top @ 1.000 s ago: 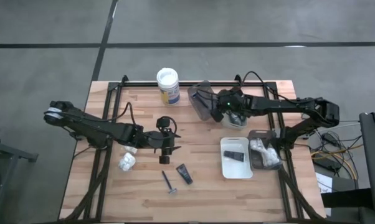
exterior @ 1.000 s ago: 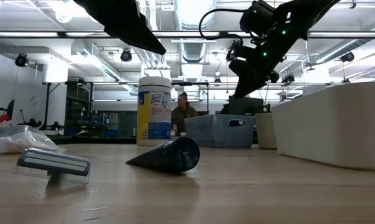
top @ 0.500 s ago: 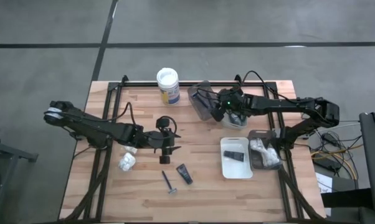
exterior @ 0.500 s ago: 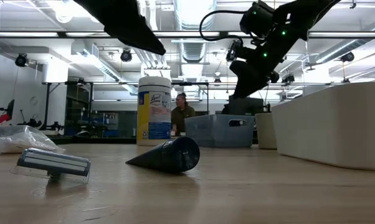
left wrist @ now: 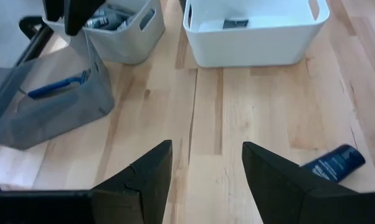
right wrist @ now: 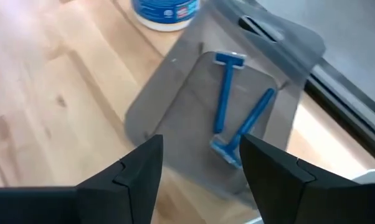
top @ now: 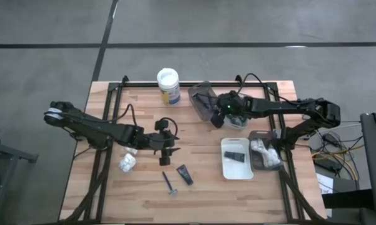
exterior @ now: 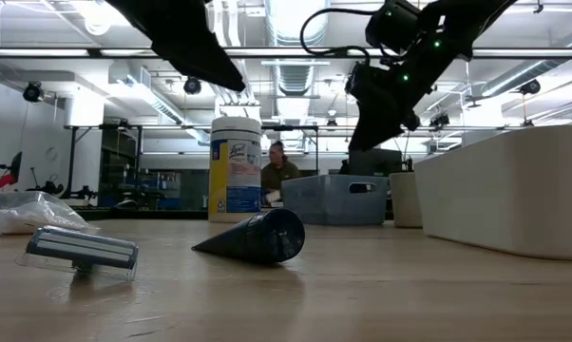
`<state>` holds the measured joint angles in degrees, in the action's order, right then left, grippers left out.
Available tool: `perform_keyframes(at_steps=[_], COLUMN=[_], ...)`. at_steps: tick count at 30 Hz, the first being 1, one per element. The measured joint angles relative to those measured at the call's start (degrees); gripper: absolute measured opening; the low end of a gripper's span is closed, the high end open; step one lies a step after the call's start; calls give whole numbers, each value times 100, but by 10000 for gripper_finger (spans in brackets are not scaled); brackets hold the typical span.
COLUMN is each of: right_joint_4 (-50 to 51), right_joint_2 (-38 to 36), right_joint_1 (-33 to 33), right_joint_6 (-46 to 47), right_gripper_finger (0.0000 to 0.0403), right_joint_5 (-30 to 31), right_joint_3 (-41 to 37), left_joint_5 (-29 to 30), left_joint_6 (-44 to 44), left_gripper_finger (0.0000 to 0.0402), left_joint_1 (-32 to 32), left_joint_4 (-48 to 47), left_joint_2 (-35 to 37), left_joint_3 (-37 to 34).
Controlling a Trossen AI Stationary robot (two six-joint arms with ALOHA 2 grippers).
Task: Pick & Place Travel size toiletries
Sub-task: Put the blue razor into the top black bin
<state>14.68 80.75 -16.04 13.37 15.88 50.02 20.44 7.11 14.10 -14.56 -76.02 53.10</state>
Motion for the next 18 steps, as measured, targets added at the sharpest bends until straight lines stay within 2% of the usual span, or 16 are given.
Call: perform_keyframes(at_steps=[8, 18], right_joint_4=[0, -5], right_joint_2=[0, 0], right_joint_1=[463, 1201], right_joint_6=[17, 650], right_gripper_finger=[180, 147], right_joint_5=[2, 14], right_joint_3=[0, 0], left_joint_5=[-72, -903], left_joint_6=[110, 68], left_gripper_finger=[200, 200], left_joint_1=[103, 185], left_joint_4=[-193, -242], left_joint_2=[-60, -344], left_joint_3=[0, -89])
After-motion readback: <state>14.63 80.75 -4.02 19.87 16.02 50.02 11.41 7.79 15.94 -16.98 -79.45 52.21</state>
